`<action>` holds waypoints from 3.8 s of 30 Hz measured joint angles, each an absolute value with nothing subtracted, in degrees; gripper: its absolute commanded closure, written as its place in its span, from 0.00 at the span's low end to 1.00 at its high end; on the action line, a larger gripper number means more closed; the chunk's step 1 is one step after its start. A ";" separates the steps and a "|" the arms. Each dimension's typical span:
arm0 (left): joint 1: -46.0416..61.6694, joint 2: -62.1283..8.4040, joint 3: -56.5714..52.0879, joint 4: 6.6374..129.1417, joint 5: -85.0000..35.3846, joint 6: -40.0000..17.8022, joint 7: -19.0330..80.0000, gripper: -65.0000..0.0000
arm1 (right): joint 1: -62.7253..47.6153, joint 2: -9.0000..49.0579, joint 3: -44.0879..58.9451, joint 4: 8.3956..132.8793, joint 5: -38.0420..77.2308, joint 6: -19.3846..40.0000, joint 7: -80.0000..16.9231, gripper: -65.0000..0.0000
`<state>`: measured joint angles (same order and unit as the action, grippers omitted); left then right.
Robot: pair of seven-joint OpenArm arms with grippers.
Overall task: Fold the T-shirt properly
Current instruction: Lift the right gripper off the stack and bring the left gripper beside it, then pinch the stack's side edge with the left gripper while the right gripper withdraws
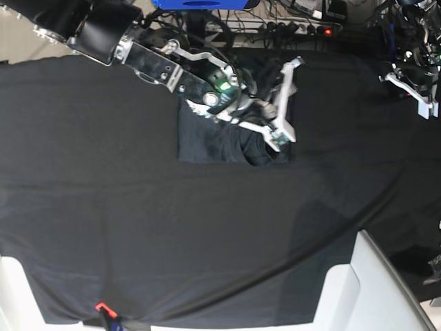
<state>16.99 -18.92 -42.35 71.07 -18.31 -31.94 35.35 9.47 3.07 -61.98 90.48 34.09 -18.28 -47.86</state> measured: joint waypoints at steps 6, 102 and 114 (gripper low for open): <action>15.55 -18.98 -42.33 71.72 -18.41 -31.97 35.70 1.00 | 9.87 3.29 -61.52 84.31 33.80 -18.02 -42.41 0.96; 5.50 -10.15 -12.29 58.74 -48.10 -42.46 38.04 0.20 | 2.98 9.50 -57.80 84.38 34.11 -18.48 -35.81 0.96; 5.23 -10.20 -11.92 57.39 -44.10 -40.99 40.49 1.00 | -12.27 15.68 -26.96 90.00 34.00 -18.59 -23.66 0.96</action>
